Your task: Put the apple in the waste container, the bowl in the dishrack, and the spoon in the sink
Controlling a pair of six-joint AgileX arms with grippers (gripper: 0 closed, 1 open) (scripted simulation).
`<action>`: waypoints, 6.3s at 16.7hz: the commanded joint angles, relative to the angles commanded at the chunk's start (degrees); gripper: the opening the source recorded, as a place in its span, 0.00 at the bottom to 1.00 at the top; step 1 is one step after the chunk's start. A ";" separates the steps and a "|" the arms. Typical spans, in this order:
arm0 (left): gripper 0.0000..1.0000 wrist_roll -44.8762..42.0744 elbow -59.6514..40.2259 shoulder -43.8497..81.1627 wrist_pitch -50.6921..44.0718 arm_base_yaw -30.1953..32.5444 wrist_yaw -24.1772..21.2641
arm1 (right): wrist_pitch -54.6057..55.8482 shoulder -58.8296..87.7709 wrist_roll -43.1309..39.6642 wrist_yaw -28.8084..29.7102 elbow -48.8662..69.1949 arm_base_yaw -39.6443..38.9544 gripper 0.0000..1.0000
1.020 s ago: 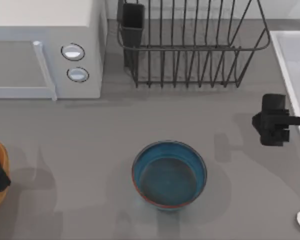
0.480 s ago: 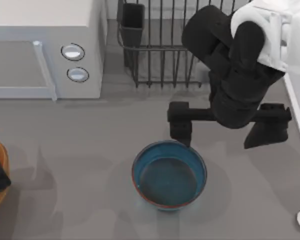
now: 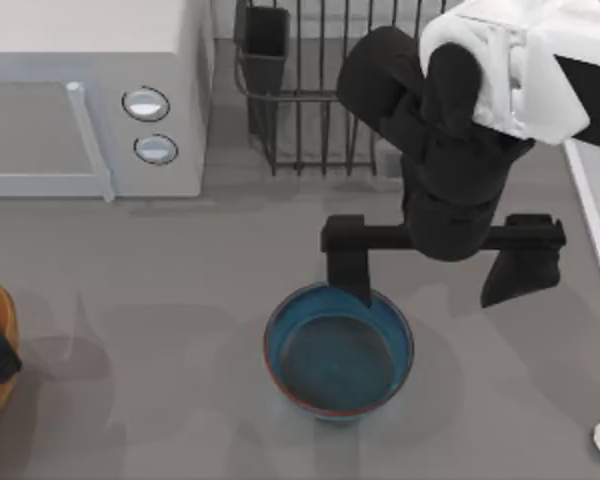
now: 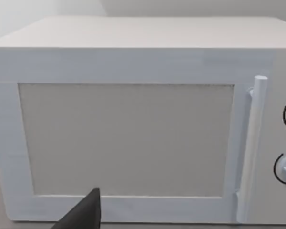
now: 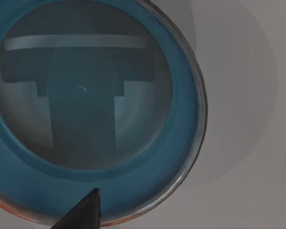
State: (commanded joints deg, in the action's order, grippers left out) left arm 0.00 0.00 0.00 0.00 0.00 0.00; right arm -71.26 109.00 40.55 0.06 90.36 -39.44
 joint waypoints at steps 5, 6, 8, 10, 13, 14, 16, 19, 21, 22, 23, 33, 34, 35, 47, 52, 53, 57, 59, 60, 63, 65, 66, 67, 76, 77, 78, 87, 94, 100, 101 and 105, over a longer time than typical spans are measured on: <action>1.00 0.00 0.00 0.00 0.00 0.00 0.00 | 6.57 1.83 -0.02 0.01 -4.85 -0.23 1.00; 1.00 0.00 0.00 0.00 0.00 0.00 0.00 | 9.34 2.61 0.03 0.01 -6.71 -0.26 1.00; 1.00 0.00 0.00 0.00 0.00 0.00 0.00 | 15.03 4.18 0.16 0.02 -10.58 -0.31 1.00; 1.00 0.00 0.00 0.00 0.00 0.00 0.00 | 19.23 5.40 0.25 0.03 -13.61 -0.41 1.00; 1.00 0.00 0.00 0.00 0.00 0.00 0.00 | 21.09 5.98 0.31 0.04 -15.22 -0.45 1.00; 1.00 0.00 0.00 0.00 0.00 0.00 0.00 | 21.09 5.98 0.31 0.04 -15.22 -0.45 1.00; 1.00 0.00 0.00 0.00 0.00 0.00 0.00 | 21.09 5.98 0.31 0.04 -15.22 -0.45 1.00; 1.00 0.00 0.00 0.00 0.00 0.00 0.00 | 21.09 5.98 0.31 0.04 -15.22 -0.45 0.77; 1.00 0.00 0.00 0.00 0.00 0.00 0.00 | 21.09 5.98 0.31 0.04 -15.22 -0.45 0.62; 1.00 0.00 0.00 0.00 0.00 0.00 0.00 | 21.09 5.98 0.31 0.04 -15.22 -0.45 0.55; 1.00 0.00 0.00 0.00 0.00 0.00 0.00 | 21.09 5.98 0.31 0.04 -15.22 -0.45 0.47; 1.00 0.00 0.00 0.00 0.00 0.00 0.00 | 21.09 5.98 0.31 0.04 -15.22 -0.45 0.00; 1.00 0.00 0.00 0.00 0.00 0.00 0.00 | 21.09 5.98 0.31 0.04 -15.22 -0.45 0.00; 1.00 0.00 0.00 0.00 0.00 0.00 0.00 | 21.09 5.98 0.31 0.04 -15.22 -0.45 0.00; 1.00 0.00 0.00 0.00 0.00 0.00 0.00 | 2.92 1.35 0.17 0.02 -2.55 -0.31 0.00; 1.00 0.00 0.00 0.00 0.00 0.00 0.00 | -0.22 0.08 0.06 0.01 0.28 -0.22 0.00; 1.00 0.00 0.00 0.00 0.00 0.00 0.00 | -0.06 0.28 0.13 -0.02 0.15 -0.35 0.00; 1.00 0.00 0.00 0.00 0.00 0.00 0.00 | 3.52 -1.21 -2.26 3.64 0.06 -1.82 0.00; 1.00 0.00 0.00 0.00 0.00 0.00 0.00 | 8.69 -3.18 -5.35 8.58 -0.30 -3.57 0.00; 1.00 0.00 0.00 0.00 0.00 0.00 0.00 | 12.09 -4.34 -7.24 11.62 -0.58 -4.62 0.00; 1.00 0.00 0.00 0.00 0.00 0.00 0.00 | 25.22 -8.46 -14.11 22.56 -2.00 -8.24 0.00; 1.00 0.00 0.00 0.00 0.00 0.00 0.00 | 35.41 -11.66 -19.32 30.74 -3.34 -10.82 0.00; 1.00 0.00 0.00 0.00 0.00 0.00 0.00 | 40.62 -13.34 -21.99 34.89 -4.04 -12.11 0.00; 1.00 0.00 0.00 0.00 0.00 0.00 0.00 | 45.73 -15.07 -24.64 38.99 -4.75 -13.37 0.00; 1.00 0.00 0.00 0.00 0.00 0.00 0.00 | 69.91 -26.43 -38.74 60.75 -8.00 -20.02 0.00; 1.00 0.00 0.00 0.00 0.00 0.00 0.00 | 69.91 -26.43 -38.74 60.75 -8.00 -20.02 0.00; 1.00 0.00 0.00 0.00 0.00 0.00 0.00 | 69.91 -26.43 -38.74 60.75 -8.00 -20.02 0.00; 1.00 0.00 0.00 0.00 0.00 0.00 0.00 | 82.34 -14.80 -38.93 54.17 -8.98 -13.11 0.00; 1.00 0.00 0.00 0.00 0.00 0.00 0.00 | 106.88 4.21 -39.51 41.29 -12.94 -0.05 0.00; 1.00 0.00 0.00 0.00 0.00 0.00 0.00 | 111.41 8.14 -39.53 38.05 -13.98 3.23 0.00; 1.00 0.00 0.00 0.00 0.00 0.00 0.00 | 111.41 8.14 -39.53 38.05 -13.98 3.23 0.00; 1.00 0.00 0.00 0.00 0.00 0.00 0.00 | 111.41 8.14 -39.53 38.05 -13.98 3.23 0.30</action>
State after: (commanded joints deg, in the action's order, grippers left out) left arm 0.00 0.00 0.00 0.00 0.00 0.00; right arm 40.15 117.14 1.02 38.11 76.38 -36.21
